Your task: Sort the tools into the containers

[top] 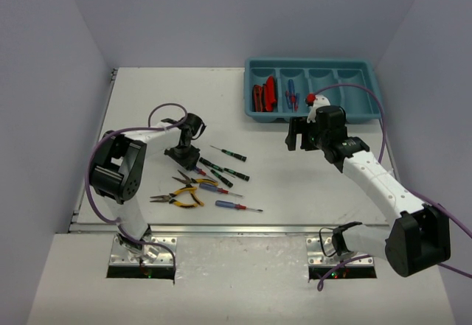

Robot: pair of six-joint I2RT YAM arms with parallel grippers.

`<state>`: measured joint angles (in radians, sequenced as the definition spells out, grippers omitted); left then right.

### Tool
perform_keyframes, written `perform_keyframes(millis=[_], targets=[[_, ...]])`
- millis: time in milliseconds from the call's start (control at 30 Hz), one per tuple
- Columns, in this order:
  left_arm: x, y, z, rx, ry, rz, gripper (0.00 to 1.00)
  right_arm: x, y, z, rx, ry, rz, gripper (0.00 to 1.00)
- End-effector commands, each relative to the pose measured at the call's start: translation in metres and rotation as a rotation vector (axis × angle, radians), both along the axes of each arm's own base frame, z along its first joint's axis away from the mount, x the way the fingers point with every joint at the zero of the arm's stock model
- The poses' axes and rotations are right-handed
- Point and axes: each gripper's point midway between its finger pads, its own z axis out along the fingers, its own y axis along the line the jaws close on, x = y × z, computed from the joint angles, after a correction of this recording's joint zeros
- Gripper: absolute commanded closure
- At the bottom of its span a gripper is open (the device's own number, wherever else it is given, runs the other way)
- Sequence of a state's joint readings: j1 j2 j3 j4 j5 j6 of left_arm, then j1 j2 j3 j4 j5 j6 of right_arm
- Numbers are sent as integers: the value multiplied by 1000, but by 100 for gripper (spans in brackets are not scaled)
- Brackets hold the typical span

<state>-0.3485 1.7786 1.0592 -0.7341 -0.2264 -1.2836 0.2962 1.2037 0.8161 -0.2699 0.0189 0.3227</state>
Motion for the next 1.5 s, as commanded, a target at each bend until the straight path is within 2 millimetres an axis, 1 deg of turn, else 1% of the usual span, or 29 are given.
perform_keyframes(millis=[0,33,100,167,267,333,400,433,467,500,567,600,633,700,733,767,800,833,867,933,1000,1033,1067,1133,1267,1367,1400,1433,1467], targets=[[9,-4,-3,-2,-27,3,87,8,-3,7,-5,-42,-12,15],[10,-4,-2,1,-30,11,89,8,-3,7,-4,-41,-11,15],[10,-3,2,-2,-43,25,99,8,-3,7,-3,-42,-15,15],[13,-3,11,-7,-69,28,100,7,-2,9,4,-44,-5,15],[18,0,30,-1,-123,38,100,3,9,15,42,-51,44,14],[23,2,48,3,-187,39,100,-1,26,22,102,-59,138,11],[29,6,75,3,-291,31,100,-14,53,31,194,-47,289,3],[34,5,87,-2,-346,10,100,-19,63,36,231,-40,341,1],[39,2,98,-9,-403,-23,100,-22,72,41,261,-32,376,1],[37,4,103,-1,-425,-50,100,-26,76,40,272,-19,389,1],[41,0,123,2,-519,-98,100,-29,87,49,282,-15,411,1],[42,-4,132,-11,-565,-127,100,-34,97,54,303,-20,437,1],[44,-13,145,-37,-637,-183,100,-38,108,64,349,-38,470,1],[36,-45,165,-150,-758,-364,100,-55,131,75,498,-27,529,1],[32,-61,180,-210,-837,-454,100,-63,143,82,567,-24,565,1],[34,-81,205,-295,-962,-532,100,-68,158,93,629,-48,607,1],[27,-101,224,-390,-1050,-624,100,-76,170,100,678,-45,642,1],[10,-119,233,-500,-1093,-729,100,-83,179,100,710,-13,665,2],[-3,-133,243,-570,-1133,-800,100,-85,188,98,720,8,679,3],[-21,-150,269,-643,-1244,-887,100,-88,202,97,719,19,682,5],[-32,-158,279,-661,-1282,-930,100,-94,210,97,736,19,680,7],[-37,-161,282,-674,-1293,-942,100,-95,210,93,747,23,670,11],[-40,-161,285,-681,-1310,-940,100,-97,211,95,766,20,674,16],[-43,-159,288,-690,-1325,-934,100,-99,214,100,788,11,691,21],[-48,-157,292,-698,-1341,-932,100,-106,224,90,754,48,725,35],[-46,-157,286,-686,-1322,-932,100,-107,226,88,758,46,728,69],[-45,-156,283,-677,-1312,-928,100,-105,226,87,755,41,714,88],[-43,-156,280,-666,-1302,-926,100,-102,224,86,748,34,693,100],[-42,-156,276,-654,-1289,-927,100,-98,222,85,739,24,672,100]])
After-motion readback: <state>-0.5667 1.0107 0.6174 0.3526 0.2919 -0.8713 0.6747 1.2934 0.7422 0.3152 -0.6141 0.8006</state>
